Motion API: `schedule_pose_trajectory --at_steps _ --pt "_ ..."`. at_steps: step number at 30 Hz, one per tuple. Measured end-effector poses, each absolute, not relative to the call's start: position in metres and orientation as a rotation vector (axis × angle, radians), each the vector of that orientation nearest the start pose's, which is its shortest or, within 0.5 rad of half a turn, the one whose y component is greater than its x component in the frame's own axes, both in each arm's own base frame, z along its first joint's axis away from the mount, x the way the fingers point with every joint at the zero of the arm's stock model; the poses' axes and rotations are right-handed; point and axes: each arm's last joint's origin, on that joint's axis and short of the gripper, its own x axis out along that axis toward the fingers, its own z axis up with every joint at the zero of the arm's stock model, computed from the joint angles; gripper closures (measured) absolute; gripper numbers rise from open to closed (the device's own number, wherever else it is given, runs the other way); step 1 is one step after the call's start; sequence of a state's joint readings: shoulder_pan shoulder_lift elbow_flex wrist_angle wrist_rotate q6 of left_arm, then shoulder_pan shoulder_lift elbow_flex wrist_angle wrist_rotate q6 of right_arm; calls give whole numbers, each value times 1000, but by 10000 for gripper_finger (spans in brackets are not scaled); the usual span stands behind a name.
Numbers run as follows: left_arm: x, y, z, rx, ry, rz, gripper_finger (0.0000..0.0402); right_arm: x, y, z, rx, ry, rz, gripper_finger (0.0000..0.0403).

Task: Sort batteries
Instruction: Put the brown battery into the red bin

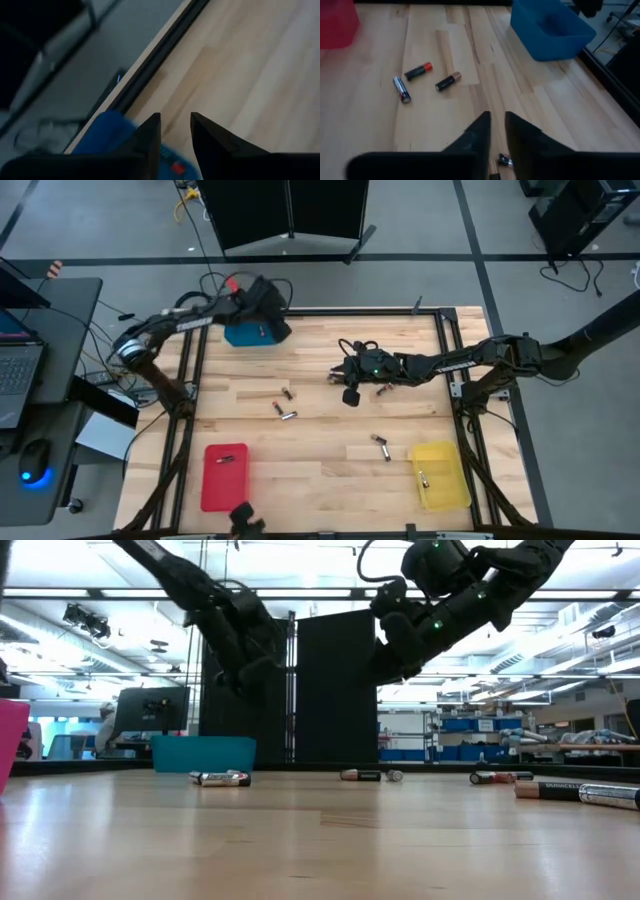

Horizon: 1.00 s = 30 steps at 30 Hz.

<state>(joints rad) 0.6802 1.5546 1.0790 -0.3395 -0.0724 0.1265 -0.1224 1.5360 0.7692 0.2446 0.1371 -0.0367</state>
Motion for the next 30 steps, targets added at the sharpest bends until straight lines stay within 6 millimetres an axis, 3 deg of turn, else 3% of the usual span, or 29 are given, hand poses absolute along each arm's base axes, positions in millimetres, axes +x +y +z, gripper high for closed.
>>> schedule_pose_trajectory --at_steps 4,10,16,23,30 --pt "252 171 235 -54 680 592 291 309 -42 192 -39 537 -244 392" --pt "250 122 223 17 519 470 291 307 -42 189 14 570 -257 371" --pt "251 83 201 41 342 316 291 298 -42 177 106 713 -286 371" --pt "240 55 186 45 148 233 291 286 -40 165 174 882 -320 358" --pt "235 45 178 35 149 198 291 273 -38 170 214 1146 -365 320"
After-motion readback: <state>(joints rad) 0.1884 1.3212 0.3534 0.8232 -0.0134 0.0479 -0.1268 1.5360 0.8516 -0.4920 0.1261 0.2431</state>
